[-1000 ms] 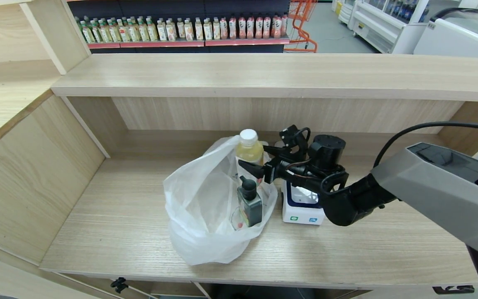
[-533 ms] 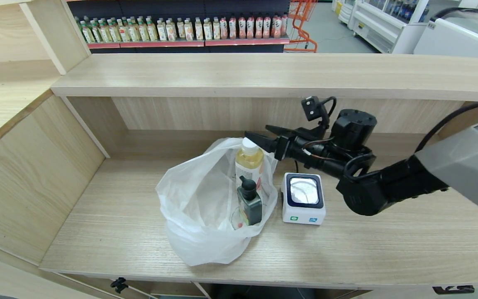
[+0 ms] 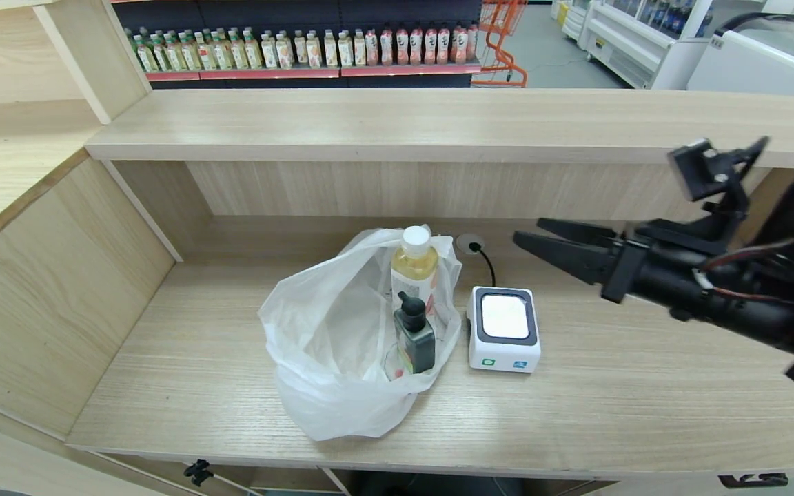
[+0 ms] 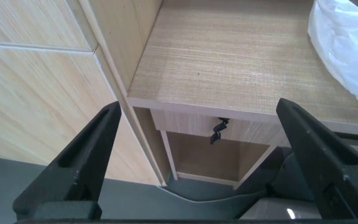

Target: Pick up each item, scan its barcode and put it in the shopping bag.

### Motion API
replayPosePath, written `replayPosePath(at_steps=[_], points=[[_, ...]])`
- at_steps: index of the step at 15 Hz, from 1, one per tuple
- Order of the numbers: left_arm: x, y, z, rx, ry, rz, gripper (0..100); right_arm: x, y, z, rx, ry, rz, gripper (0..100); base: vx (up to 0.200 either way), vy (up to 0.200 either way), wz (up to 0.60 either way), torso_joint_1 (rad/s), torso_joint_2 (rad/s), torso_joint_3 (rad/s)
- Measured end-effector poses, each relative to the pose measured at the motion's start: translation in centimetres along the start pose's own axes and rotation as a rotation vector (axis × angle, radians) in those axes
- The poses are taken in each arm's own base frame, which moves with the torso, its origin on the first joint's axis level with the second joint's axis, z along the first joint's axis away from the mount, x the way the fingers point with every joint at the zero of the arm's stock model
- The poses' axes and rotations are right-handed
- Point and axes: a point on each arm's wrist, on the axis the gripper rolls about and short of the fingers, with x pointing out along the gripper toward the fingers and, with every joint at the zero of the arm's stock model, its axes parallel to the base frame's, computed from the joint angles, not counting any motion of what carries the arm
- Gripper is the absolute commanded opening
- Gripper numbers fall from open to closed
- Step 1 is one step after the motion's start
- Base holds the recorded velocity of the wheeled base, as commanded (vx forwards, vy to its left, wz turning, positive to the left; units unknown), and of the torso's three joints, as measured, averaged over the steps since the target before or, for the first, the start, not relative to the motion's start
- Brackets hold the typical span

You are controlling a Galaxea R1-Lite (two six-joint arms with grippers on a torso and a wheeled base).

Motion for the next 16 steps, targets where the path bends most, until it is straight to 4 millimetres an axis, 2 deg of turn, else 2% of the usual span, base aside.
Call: replayPosePath(at_steps=[3, 5, 7, 8, 10, 12, 14, 16], points=[[0.0, 0.0, 0.0, 0.000, 0.000, 0.000, 100, -8.5, 2.7, -0.2, -0.002, 0.175, -0.244, 100, 0.000, 0.000, 0.00, 0.000, 0.00, 0.000], [0.0, 0.0, 0.0, 0.000, 0.000, 0.000, 100, -13.9, 6.0, -0.9, -0.015, 0.235, -0.429, 100, 0.000, 0.000, 0.00, 0.000, 0.00, 0.000], [0.0, 0.0, 0.0, 0.000, 0.000, 0.000, 100, -19.0, 9.9, -3.1, -0.073, 0.211, -0.588, 100, 0.000, 0.000, 0.00, 0.000, 0.00, 0.000], [0.0, 0.0, 0.0, 0.000, 0.000, 0.000, 100, -20.8, 11.1, -4.6, -0.100, 0.193, -0.664, 100, 0.000, 0.000, 0.00, 0.000, 0.00, 0.000], [0.0, 0.0, 0.0, 0.000, 0.000, 0.000, 100, -23.5, 12.5, -9.0, -0.142, 0.170, -0.818, 100, 0.000, 0.000, 0.00, 0.000, 0.00, 0.000], [0.0, 0.0, 0.0, 0.000, 0.000, 0.000, 100, -24.7, 13.0, -12.0, -0.186, 0.114, -0.946, 100, 0.000, 0.000, 0.00, 0.000, 0.00, 0.000], [0.0, 0.0, 0.0, 0.000, 0.000, 0.000, 100, -25.2, 13.2, -13.2, -0.251, 0.086, -1.008, 100, 0.000, 0.000, 0.00, 0.000, 0.00, 0.000], [0.0, 0.0, 0.0, 0.000, 0.000, -0.001, 100, -25.4, 13.4, -13.6, -0.281, 0.065, -1.014, 100, 0.000, 0.000, 0.00, 0.000, 0.00, 0.000]])
